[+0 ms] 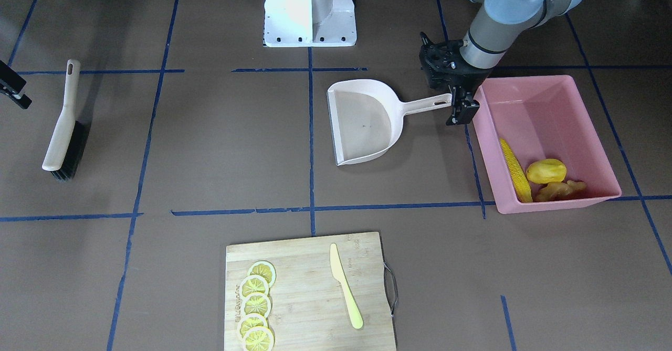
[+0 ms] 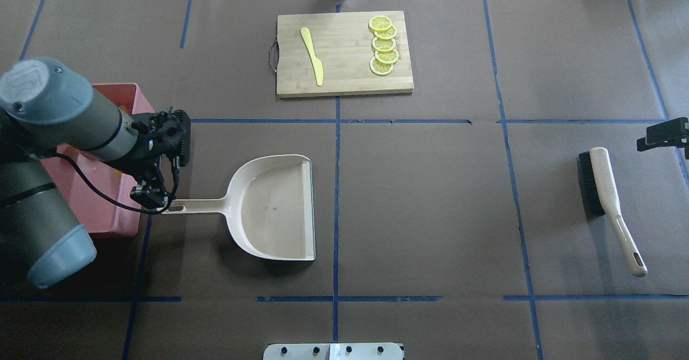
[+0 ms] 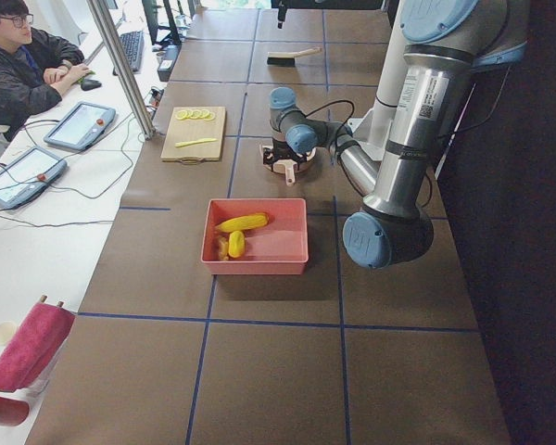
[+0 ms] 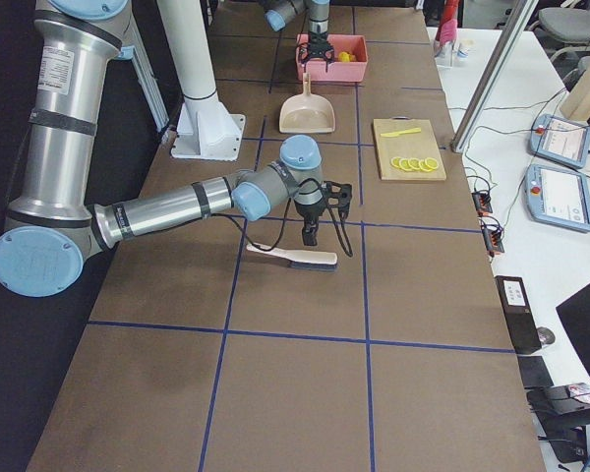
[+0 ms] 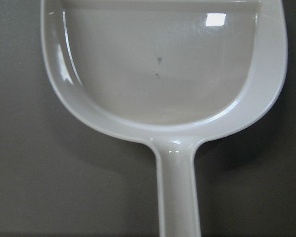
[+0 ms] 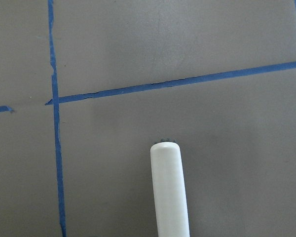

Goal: Sweep and dump trash into bin

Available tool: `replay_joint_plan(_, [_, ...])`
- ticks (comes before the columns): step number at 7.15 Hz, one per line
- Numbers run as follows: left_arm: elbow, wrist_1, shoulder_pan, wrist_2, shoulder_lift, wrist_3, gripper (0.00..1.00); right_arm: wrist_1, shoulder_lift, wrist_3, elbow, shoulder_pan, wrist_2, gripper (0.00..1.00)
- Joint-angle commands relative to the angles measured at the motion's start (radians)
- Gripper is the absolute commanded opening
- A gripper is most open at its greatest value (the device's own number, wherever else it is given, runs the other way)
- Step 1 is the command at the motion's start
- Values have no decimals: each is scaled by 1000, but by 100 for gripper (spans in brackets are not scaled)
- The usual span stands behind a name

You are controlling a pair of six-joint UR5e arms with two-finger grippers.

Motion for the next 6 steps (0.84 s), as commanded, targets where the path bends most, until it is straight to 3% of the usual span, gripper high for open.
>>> replay_joint_plan(1, [-42,54,-149,-9,59,-5,99,0,5,-2,2,5,0,100])
replay_joint_plan(3, [-42,181,-250,-30,64,-104,100,0,36,-2,5,27,-6,100])
replay_joint_plan(6, [2,460,-495,-76,58,-303,100,-8,85,-8,-30,34,-6,100])
